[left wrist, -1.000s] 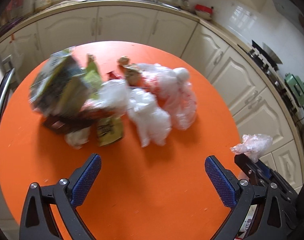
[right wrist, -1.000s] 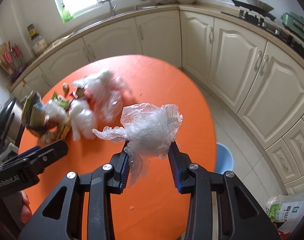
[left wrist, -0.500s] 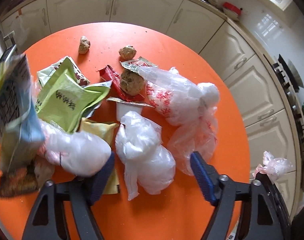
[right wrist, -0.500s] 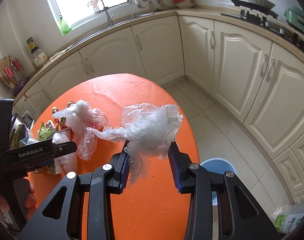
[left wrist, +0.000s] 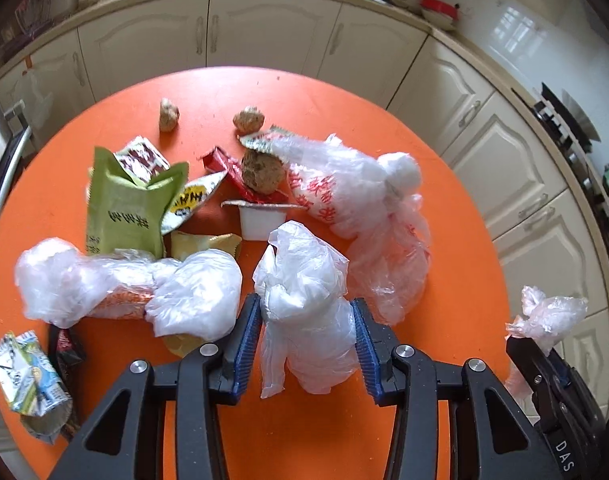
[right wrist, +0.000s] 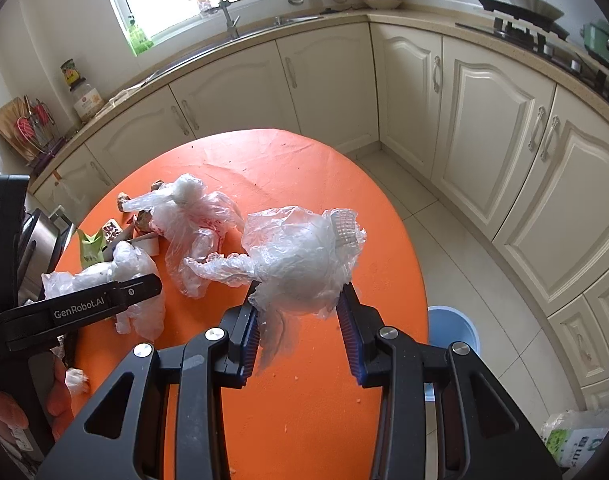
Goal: Collect trash
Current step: 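Lift the clear plastic bag with the right gripper and carry it toward the blue bucket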
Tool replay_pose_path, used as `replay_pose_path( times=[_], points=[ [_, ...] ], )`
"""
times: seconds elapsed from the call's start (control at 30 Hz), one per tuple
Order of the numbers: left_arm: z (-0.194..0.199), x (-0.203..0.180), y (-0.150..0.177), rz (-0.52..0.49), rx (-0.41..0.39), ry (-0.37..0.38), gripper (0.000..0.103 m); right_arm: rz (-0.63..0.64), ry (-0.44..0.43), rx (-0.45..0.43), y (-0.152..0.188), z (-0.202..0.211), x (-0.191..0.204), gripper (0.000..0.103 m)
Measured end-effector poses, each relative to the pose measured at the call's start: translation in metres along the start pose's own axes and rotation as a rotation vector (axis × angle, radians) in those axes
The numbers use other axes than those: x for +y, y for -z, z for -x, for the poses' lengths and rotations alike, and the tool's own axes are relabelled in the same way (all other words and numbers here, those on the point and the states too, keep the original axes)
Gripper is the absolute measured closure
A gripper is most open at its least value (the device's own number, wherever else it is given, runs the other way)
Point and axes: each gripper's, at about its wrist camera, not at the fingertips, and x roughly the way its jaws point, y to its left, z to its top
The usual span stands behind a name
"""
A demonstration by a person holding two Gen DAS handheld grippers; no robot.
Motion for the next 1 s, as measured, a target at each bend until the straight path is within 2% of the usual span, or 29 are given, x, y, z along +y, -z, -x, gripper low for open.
replay_pose_path(
  times=[0.13,0.27,0.47,0.8,1.0],
  points=[
    [0.025,-0.011,0.014,-0.055,-0.056,0.011,0.063,-0.003,0.018,-0.01,0.006,0.016,0.004,0.066],
    [0.053,-0.023,0.034,-0.12,-0.145,-0.026,0.063,-0.006,0.036,-0.029,0.013,0.037,0.008,0.066],
    [0.085,-0.045,0.061,-0.176,-0.202,-0.004,0.063,-0.015,0.06,-0.054,0.028,0.068,0.007,0.066],
    [0.11,-0.101,0.106,-0.302,-0.208,0.044,0.063,-0.096,0.118,-0.108,0.052,0.115,-0.038,0.066],
    [0.101,-0.148,0.118,-0.394,-0.174,0.061,0.063,-0.19,0.165,-0.127,0.063,0.133,-0.084,0.066]
  ],
)
